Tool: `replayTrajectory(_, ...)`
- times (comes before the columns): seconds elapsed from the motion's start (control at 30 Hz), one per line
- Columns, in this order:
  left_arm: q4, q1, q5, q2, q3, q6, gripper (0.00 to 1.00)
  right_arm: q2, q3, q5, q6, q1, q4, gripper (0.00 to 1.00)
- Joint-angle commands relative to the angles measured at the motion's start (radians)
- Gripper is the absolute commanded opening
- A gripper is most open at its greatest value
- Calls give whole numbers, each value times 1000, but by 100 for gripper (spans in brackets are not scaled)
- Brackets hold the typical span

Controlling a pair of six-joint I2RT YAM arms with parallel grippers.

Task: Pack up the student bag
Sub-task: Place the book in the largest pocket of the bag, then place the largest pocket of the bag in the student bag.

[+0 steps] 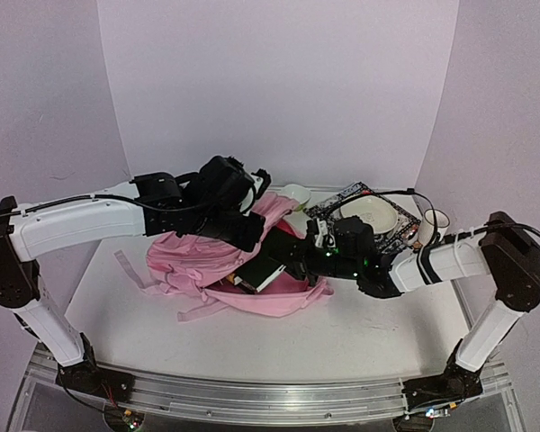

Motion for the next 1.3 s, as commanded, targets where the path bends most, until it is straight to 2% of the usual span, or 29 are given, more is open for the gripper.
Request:
replayTrajectory(0.0,219,-21,126,-103,11,-15,0,49,145,64,-58,5,155,0)
replayTrajectory(0.3,262,-22,161,-144,-47,-34,0,279,412,72,-101,15,63,0)
replayTrajectory(0.47,276,-23,145,-148,-60,-36,0,355,483,76,-127,20,-5,1)
replayTrajectory(0.53,277,-22,115,-154,-71,-44,0,349,474,73,-141,20,-15,12)
replayTrajectory(0.57,278,-22,100,-157,-78,-49,0,338,465,73,-153,19,-26,23)
replayTrajectory(0.63,279,-22,71,-163,-92,-55,0,306,440,74,-188,19,-55,38)
replayTrajectory(0.77,283,-22,39,-172,-107,-64,2,215,367,88,-271,20,-120,55)
replayTrajectory(0.87,286,-22,17,-175,-111,-66,3,135,314,91,-316,20,-161,65)
replayTrajectory(1.03,291,-21,-4,-172,-112,-70,5,11,256,103,-449,19,-337,80)
replayTrajectory(1.17,292,-21,-5,-141,-113,-68,12,-121,161,198,-544,18,-469,84)
replayTrajectory(1.27,291,-21,49,-99,-100,-61,22,-245,104,292,-620,18,-588,87)
